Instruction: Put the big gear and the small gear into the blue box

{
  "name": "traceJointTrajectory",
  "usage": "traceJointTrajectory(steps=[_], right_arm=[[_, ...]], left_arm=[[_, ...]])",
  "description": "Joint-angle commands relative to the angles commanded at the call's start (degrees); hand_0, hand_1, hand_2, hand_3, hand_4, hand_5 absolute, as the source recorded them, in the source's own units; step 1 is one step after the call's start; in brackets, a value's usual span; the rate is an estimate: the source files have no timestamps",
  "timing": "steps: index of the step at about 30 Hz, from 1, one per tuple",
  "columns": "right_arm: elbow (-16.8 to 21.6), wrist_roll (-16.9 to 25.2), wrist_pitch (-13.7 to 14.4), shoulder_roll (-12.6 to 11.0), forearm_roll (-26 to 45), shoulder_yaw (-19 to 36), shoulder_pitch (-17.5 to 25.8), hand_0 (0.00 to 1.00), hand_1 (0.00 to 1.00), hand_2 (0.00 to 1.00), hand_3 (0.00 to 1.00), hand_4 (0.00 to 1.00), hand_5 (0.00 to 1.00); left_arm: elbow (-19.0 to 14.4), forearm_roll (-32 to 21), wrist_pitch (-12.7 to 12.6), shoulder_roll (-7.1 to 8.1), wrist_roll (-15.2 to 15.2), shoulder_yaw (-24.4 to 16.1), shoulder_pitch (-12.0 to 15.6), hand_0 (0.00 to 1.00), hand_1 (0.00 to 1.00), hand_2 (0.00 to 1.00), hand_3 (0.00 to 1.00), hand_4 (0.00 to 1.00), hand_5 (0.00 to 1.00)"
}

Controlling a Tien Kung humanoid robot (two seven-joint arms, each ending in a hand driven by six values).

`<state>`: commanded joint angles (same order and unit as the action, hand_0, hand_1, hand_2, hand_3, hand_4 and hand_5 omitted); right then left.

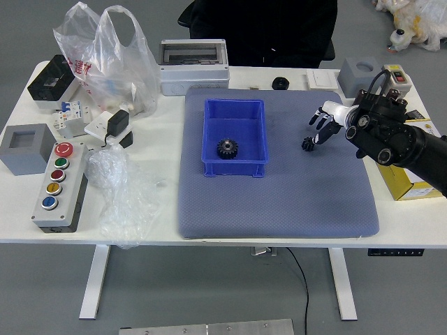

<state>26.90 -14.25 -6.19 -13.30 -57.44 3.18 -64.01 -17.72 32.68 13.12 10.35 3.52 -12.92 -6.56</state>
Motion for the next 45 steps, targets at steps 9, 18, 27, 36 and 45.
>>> traceJointTrajectory(steps=[9, 18, 27, 36, 45], right_arm=[[-0.32, -0.29, 0.12, 0.76, 0.60, -0.36, 0.23, 0.689, 0.622, 0.726, 0.755, 0.777, 0.071], [-0.42, -0.63, -0.15, 1.19, 0.92, -0.78, 0.39, 0.688, 0.621, 0.726, 0.755, 0.781, 0.074], [-0.52, -0.86, -0.04, 1.50, 1.15, -0.89, 0.96, 0.688, 0.622, 0.726, 0.750, 0.782, 0.075], [-0.68, -1.36, 1.46, 1.70, 0.59, -0.90, 1.42, 0.641, 0.580, 0.692, 0.696, 0.779, 0.075], [-1.11, -1.68, 4.25, 2.05, -0.27, -1.10, 1.90, 0.505, 0.467, 0.570, 0.617, 0.756, 0.065]], left_arm=[[0.00, 0.00, -0.01, 0.00, 0.00, -0.16, 0.26, 0.898, 0.888, 0.884, 0.869, 0.673, 0.358], [0.01, -0.08, -0.04, 0.05, -0.02, -0.12, 0.52, 0.897, 0.888, 0.884, 0.869, 0.672, 0.356], [0.02, -0.22, -0.08, 0.00, -0.05, 0.16, 0.69, 0.898, 0.888, 0.884, 0.869, 0.673, 0.358], [0.03, -0.35, -0.10, -0.03, -0.06, 0.54, 0.74, 0.898, 0.888, 0.884, 0.868, 0.672, 0.357], [0.03, -0.45, -0.13, -0.09, -0.08, 0.78, 0.59, 0.898, 0.888, 0.884, 0.869, 0.672, 0.356]])
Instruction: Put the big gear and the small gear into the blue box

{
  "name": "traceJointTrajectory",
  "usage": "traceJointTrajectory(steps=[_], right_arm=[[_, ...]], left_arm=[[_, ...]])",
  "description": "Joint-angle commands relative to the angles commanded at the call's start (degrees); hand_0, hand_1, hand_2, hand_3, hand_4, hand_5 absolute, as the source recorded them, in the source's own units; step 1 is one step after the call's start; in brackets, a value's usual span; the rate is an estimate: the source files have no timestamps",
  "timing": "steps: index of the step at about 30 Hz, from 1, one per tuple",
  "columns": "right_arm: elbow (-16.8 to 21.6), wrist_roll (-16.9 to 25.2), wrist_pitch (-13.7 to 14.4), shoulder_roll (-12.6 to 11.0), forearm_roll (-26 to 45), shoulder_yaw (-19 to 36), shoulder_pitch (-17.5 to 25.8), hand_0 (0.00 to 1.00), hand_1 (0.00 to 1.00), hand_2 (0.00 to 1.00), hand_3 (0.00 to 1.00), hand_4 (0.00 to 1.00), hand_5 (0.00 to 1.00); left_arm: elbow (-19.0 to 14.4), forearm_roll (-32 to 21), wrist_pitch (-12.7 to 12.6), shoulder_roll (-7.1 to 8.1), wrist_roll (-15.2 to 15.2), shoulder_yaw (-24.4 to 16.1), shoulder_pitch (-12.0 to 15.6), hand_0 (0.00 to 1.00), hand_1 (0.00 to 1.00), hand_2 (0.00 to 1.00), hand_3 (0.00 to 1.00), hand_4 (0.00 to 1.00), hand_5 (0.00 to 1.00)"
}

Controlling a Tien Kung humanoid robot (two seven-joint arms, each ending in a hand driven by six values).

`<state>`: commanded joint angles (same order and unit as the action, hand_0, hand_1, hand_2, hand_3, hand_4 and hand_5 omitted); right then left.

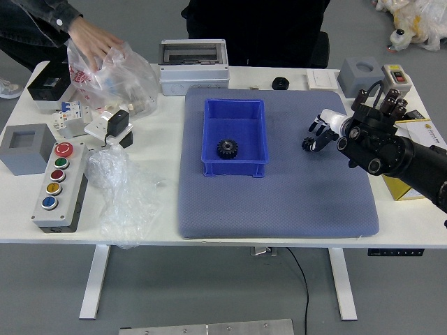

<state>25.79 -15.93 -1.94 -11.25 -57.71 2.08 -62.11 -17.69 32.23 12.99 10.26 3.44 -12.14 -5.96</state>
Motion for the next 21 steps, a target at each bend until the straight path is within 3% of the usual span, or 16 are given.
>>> traceJointTrajectory(steps=[2, 21], right_arm=[[-0.10, -0.05, 0.20, 0.15, -0.05, -0.04, 0.11, 0.528, 0.419, 0.524, 0.600, 0.744, 0.058], [-0.31, -0.83, 1.23, 1.61, 0.73, -1.14, 0.98, 0.543, 0.399, 0.514, 0.604, 0.713, 0.048]], left_arm=[[0.00, -0.02, 0.00, 0.01, 0.00, 0.02, 0.00, 0.897, 0.888, 0.884, 0.869, 0.672, 0.355], [0.03, -0.01, -0.01, 0.14, -0.03, -0.17, 0.07, 0.897, 0.888, 0.883, 0.869, 0.672, 0.357]])
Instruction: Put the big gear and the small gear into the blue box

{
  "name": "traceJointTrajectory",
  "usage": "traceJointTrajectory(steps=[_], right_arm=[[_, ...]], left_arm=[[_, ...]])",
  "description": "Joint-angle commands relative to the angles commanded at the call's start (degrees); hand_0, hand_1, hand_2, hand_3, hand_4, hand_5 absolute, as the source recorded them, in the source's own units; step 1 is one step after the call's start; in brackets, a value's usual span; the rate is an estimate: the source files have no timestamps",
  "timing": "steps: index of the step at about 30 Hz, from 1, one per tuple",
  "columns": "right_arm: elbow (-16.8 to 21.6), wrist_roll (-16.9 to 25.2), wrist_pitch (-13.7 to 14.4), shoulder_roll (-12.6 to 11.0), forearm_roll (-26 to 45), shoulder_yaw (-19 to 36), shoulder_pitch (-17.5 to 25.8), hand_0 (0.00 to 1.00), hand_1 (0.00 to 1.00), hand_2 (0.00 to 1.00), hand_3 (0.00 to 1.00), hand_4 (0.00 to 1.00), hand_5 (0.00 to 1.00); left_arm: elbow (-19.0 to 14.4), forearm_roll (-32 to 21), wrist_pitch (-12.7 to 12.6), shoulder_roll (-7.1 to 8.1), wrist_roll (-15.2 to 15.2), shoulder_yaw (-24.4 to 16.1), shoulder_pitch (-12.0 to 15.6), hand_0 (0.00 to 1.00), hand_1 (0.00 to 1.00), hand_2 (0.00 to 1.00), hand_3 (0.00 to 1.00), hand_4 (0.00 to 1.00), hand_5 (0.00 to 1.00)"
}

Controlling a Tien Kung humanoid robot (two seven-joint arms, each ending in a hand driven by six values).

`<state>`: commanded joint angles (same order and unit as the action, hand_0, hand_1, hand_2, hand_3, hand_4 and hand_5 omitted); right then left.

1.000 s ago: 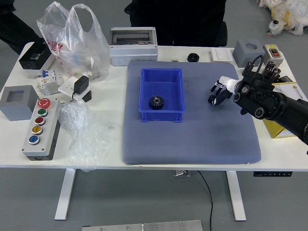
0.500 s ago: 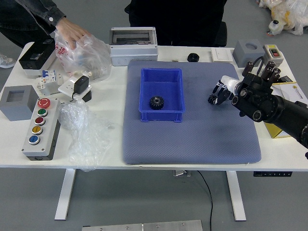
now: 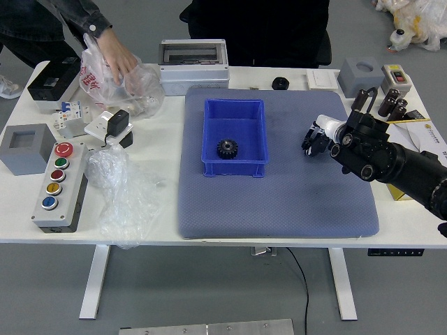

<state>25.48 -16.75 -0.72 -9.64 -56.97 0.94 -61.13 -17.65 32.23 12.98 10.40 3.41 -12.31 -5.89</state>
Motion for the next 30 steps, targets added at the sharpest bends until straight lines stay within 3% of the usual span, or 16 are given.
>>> traceJointTrajectory(steps=[4, 5, 10, 11, 16, 17, 30], right_arm=[[-0.06, -0.08, 0.46, -0.03, 0.19, -0.18, 0.00, 0.543, 0.399, 0.514, 0.604, 0.713, 0.048], [-0.09, -0.10, 0.54, -0.05, 0.21, -0.21, -0.02, 0.552, 0.384, 0.494, 0.600, 0.642, 0.036], [-0.15, -0.21, 1.02, -0.17, 0.20, -0.30, -0.11, 0.552, 0.384, 0.494, 0.600, 0.642, 0.036], [-0.16, -0.21, 1.10, -0.18, 0.19, -0.31, -0.12, 0.501, 0.366, 0.467, 0.593, 0.593, 0.067], [-0.20, -0.23, 1.68, -0.22, 0.20, -0.26, -0.23, 0.501, 0.366, 0.467, 0.593, 0.593, 0.067], [-0.21, -0.22, 1.76, -0.22, 0.22, -0.25, -0.24, 0.455, 0.347, 0.448, 0.580, 0.541, 0.095], [0.12, -0.45, 1.85, -0.63, -0.06, -0.11, -0.33, 0.421, 0.338, 0.439, 0.575, 0.556, 0.076]], left_arm=[[0.01, -0.04, 0.00, 0.00, 0.00, -0.02, 0.03, 0.897, 0.888, 0.883, 0.869, 0.672, 0.357], [0.02, -0.04, 0.00, 0.01, 0.00, -0.03, 0.03, 0.898, 0.886, 0.883, 0.868, 0.671, 0.356], [0.03, -0.06, 0.00, 0.02, -0.01, -0.10, 0.05, 0.898, 0.886, 0.883, 0.868, 0.671, 0.356], [0.03, -0.07, 0.00, 0.02, -0.01, -0.10, 0.05, 0.897, 0.888, 0.882, 0.868, 0.671, 0.355], [0.04, -0.08, 0.00, 0.00, -0.02, -0.11, 0.05, 0.897, 0.888, 0.882, 0.868, 0.671, 0.355], [0.05, -0.09, 0.01, -0.01, -0.03, -0.11, 0.05, 0.898, 0.888, 0.883, 0.868, 0.670, 0.355], [0.07, -0.09, 0.01, 0.16, -0.02, -0.28, 0.31, 0.897, 0.887, 0.882, 0.868, 0.671, 0.355]])
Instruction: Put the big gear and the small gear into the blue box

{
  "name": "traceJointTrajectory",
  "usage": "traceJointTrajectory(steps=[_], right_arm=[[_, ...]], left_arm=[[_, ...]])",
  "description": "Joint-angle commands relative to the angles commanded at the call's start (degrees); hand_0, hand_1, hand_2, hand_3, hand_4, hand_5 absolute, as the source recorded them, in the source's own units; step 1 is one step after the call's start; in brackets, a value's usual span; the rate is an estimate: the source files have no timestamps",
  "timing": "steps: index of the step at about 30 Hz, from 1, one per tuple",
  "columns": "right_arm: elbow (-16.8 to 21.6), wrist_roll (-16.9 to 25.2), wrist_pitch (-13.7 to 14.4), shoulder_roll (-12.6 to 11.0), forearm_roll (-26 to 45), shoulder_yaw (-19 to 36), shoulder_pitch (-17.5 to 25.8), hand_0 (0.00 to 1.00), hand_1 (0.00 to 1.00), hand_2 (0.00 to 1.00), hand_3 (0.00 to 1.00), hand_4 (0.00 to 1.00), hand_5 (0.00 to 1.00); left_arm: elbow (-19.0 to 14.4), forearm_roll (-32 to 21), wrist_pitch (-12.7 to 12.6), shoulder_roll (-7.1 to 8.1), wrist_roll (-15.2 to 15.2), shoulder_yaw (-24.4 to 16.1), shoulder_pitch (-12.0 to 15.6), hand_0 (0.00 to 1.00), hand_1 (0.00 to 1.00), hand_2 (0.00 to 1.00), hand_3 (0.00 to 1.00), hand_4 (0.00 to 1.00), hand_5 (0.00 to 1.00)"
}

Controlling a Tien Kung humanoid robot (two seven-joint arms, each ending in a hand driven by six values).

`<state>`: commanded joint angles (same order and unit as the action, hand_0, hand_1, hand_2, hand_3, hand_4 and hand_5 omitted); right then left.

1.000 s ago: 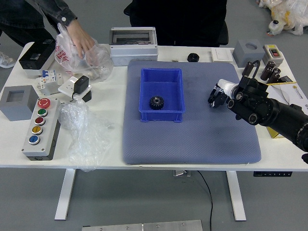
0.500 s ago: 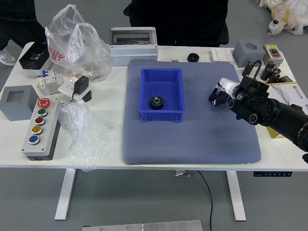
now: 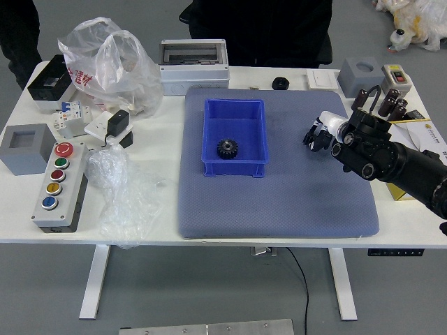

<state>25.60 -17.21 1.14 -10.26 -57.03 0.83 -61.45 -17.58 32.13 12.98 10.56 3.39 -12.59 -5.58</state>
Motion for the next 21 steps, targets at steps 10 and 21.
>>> traceJointTrajectory(steps=[10, 21], right_arm=[[1.10, -0.82, -0.18, -1.56, -2.19, 1.81, -0.40, 0.415, 0.335, 0.438, 0.576, 0.560, 0.074], [4.36, -2.80, -1.03, -4.99, -8.47, 6.14, -1.44, 0.415, 0.335, 0.437, 0.577, 0.523, 0.098]], left_arm=[[0.00, 0.16, 0.00, 0.33, 0.00, -0.37, 0.52, 0.897, 0.886, 0.882, 0.868, 0.670, 0.354], [0.00, 0.41, 0.00, 0.77, 0.00, -0.85, 1.26, 0.897, 0.887, 0.882, 0.867, 0.670, 0.354]])
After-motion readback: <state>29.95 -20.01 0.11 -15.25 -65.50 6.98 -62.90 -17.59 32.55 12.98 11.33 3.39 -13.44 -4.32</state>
